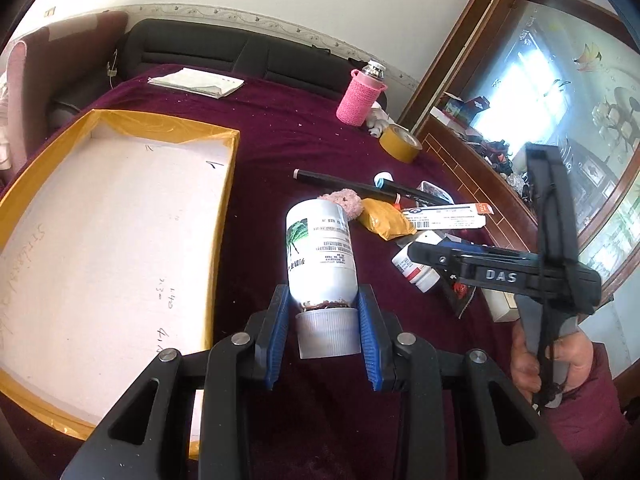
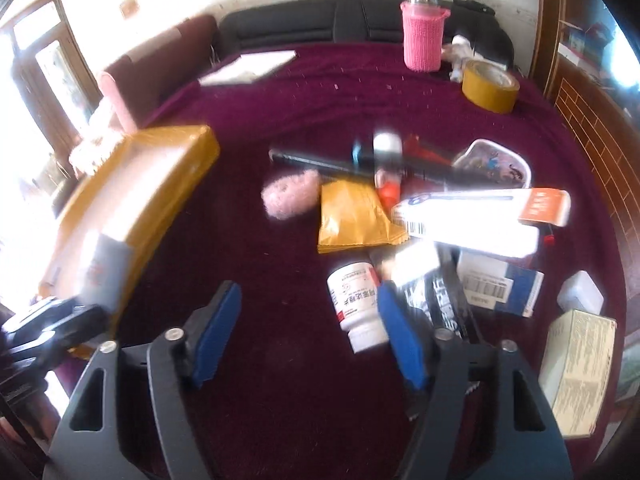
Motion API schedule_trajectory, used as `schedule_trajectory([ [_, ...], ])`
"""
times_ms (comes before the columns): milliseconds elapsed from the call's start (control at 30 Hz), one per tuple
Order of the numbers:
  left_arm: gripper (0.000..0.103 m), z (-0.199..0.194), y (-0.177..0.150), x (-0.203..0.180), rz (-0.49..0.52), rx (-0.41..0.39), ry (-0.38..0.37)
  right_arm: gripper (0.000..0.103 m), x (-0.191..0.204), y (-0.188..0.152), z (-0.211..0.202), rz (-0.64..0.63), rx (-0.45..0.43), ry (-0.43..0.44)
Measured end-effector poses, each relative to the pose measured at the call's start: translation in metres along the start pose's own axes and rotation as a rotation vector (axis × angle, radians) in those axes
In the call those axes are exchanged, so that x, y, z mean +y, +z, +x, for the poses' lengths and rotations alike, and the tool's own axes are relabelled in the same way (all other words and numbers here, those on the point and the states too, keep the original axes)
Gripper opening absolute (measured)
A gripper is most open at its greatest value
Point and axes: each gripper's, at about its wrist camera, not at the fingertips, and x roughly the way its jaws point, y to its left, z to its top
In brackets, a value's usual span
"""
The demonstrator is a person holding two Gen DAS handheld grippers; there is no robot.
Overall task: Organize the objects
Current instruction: 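Carry white bottles in both grippers and set them in the yellow tray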
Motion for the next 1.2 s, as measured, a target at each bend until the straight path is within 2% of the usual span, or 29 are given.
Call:
schedule_trajectory([
  [133, 0.029, -0.008, 0.004, 0.010, -0.011, -0.023, 0.003, 0.066, -0.005, -0.004, 0.025, -0.015, 0.061, -0.103],
  [167, 0.029, -0.010, 0.005, 0.012, -0.011, -0.031, 0.009, 0.064, -0.008, -0.006, 0.030, -0.008, 0.074, -0.105],
  [200, 0.029, -0.011, 0.006, 0.012, -0.014, -0.037, 0.013, 0.055, -0.010, -0.008, 0.033, 0.003, 0.082, -0.101],
  [233, 0.029, -0.011, 0.006, 0.014, -0.019, -0.038, 0.013, 0.041, -0.011, -0.009, 0.035, 0.007, 0.086, -0.109],
  [300, 0.029, -0.011, 0.007, 0.016, -0.025, -0.036, 0.014, 0.032, -0.017, -0.011, 0.042, 0.035, 0.108, -0.101],
  [500, 0.029, -0.022, 0.016, 0.022, -0.028, -0.040, 0.011, 0.032, -0.022, -0.019, 0.017, 0.098, 0.086, -0.017],
  [600, 0.029, -0.036, 0.032, 0.026, -0.026, -0.055, 0.002, 0.032, -0.012, -0.011, -0.009, 0.132, 0.050, 0.093],
  [767, 0.029, -0.042, 0.076, 0.040, 0.006, -0.091, 0.041, 0.032, 0.048, 0.022, -0.028, 0.025, 0.011, 0.207],
  [867, 0.029, -0.035, 0.098, 0.059, 0.000, -0.115, 0.088, 0.032, 0.088, 0.042, -0.019, -0.016, -0.006, 0.247],
  [967, 0.029, -0.022, 0.109, 0.087, -0.047, -0.097, 0.082, 0.032, 0.123, 0.058, 0.001, -0.033, -0.005, 0.243],
  [1067, 0.029, -0.005, 0.114, 0.106, -0.036, -0.082, 0.113, 0.033, 0.131, 0.083, 0.019, 0.056, 0.015, 0.308],
  [1133, 0.029, 0.008, 0.117, 0.112, -0.029, -0.059, 0.117, 0.033, 0.137, 0.105, 0.030, 0.078, 0.019, 0.305],
  [1200, 0.029, 0.024, 0.123, 0.118, -0.021, -0.041, 0.124, 0.033, 0.141, 0.125, 0.055, 0.111, 0.060, 0.281],
])
